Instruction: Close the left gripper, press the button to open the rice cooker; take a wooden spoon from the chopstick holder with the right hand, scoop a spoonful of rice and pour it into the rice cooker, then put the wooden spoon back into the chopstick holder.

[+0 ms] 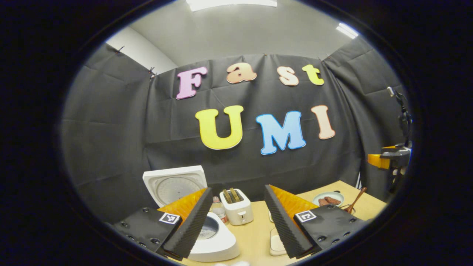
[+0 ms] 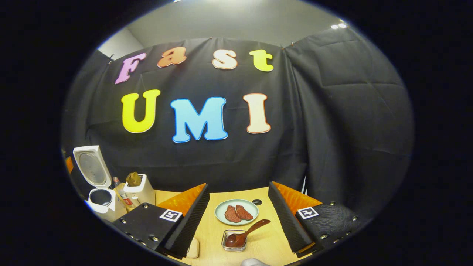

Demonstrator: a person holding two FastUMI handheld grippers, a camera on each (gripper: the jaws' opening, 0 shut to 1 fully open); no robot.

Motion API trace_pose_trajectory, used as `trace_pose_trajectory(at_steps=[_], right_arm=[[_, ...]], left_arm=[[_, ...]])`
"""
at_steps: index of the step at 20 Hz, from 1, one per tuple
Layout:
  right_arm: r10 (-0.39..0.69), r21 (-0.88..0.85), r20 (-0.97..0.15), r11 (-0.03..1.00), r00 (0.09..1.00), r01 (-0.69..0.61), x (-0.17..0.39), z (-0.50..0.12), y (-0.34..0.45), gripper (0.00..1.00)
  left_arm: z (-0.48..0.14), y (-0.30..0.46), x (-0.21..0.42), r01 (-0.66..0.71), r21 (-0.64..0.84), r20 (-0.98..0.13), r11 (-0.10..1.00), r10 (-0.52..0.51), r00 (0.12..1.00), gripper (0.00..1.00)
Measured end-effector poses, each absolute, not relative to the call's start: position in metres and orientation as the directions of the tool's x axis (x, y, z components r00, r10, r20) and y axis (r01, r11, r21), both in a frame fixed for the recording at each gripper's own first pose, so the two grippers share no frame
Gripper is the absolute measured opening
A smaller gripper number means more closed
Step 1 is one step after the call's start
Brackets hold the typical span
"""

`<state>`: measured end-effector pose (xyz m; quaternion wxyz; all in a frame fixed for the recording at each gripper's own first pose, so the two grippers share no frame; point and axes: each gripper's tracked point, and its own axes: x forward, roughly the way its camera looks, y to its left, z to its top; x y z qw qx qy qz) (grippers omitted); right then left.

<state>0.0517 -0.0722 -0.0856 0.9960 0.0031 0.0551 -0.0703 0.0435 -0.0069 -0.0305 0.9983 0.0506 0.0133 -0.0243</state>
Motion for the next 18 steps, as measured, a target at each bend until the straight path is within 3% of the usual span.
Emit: trace_pose_trajectory(at_steps=[7, 14, 18], right_arm=[[-0.043, 0.003, -0.144, 0.999, 0.989, 0.044, 0.000, -0.094, -0.012, 0.98], [-0.029, 0.007, -0.207, 0.999, 0.978, 0.031, -0.009, -0.106, 0.002, 0.98], [-0.024, 0.005, -0.259, 1.000, 0.966, 0.026, -0.010, -0.119, 0.003, 0.98]], left_arm=[[-0.012, 0.055, 0.080, -0.029, 0.069, -0.019, 0.997, 0.030, 0.999, 0.98], [0.051, 0.143, 0.188, -0.142, 0.092, 0.021, 0.986, 0.140, 0.990, 0.97], [0.048, 0.183, 0.263, -0.181, 0.027, -0.087, 0.983, 0.182, 0.979, 0.96]])
